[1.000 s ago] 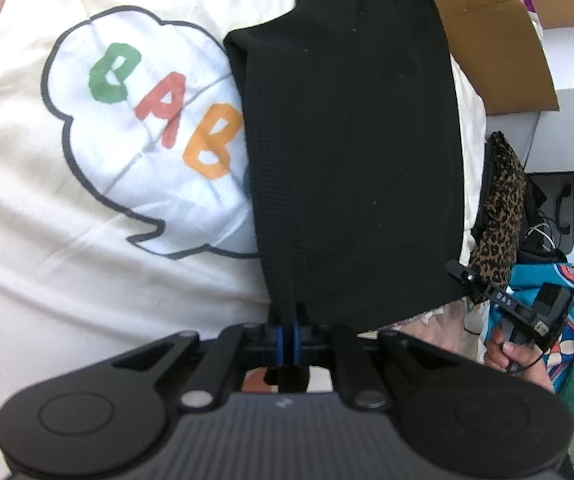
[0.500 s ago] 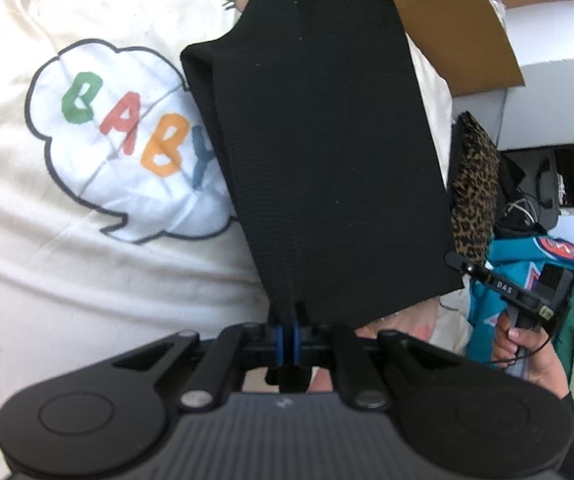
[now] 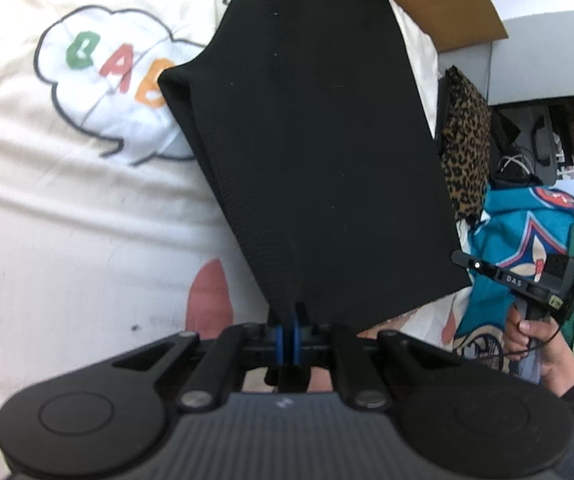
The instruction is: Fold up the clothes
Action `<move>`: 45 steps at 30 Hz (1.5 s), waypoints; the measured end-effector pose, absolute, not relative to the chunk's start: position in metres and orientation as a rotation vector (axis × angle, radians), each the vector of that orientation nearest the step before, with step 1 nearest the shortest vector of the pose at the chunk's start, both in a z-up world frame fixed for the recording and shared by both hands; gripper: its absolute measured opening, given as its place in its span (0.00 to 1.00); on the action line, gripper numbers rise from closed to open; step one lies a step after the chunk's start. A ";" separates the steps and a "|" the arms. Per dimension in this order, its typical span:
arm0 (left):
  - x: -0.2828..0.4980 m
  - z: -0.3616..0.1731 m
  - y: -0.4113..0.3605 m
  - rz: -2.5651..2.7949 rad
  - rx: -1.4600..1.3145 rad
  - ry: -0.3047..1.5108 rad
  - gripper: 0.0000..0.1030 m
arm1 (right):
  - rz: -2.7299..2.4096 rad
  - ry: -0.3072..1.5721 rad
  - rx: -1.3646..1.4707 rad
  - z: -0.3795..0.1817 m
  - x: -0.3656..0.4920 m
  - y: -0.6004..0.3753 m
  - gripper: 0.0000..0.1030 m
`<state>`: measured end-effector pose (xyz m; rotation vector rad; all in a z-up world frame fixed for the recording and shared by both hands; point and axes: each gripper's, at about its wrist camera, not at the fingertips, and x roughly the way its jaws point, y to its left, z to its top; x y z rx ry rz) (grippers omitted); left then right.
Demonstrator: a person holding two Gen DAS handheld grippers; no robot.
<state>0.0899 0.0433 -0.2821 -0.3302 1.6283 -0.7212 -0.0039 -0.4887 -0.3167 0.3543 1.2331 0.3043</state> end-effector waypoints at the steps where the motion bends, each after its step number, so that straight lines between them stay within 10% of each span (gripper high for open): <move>1: 0.088 -0.281 0.045 -0.724 -0.322 1.635 0.05 | 0.301 1.237 0.363 -0.317 -0.009 -0.488 0.03; 29: 0.067 -0.343 0.071 -0.646 -0.364 1.705 0.05 | 0.239 1.300 0.529 -0.386 -0.072 -0.474 0.04; 35: 0.063 -0.352 0.069 -0.631 -0.396 1.701 0.05 | 0.300 1.359 0.508 -0.400 -0.060 -0.470 0.12; 38: 0.064 -0.352 0.067 -0.633 -0.394 1.702 0.05 | 0.315 1.381 0.552 -0.407 -0.056 -0.470 0.33; 45: 0.063 -0.353 0.067 -0.635 -0.397 1.693 0.05 | 0.354 1.377 0.693 -0.421 -0.059 -0.480 0.34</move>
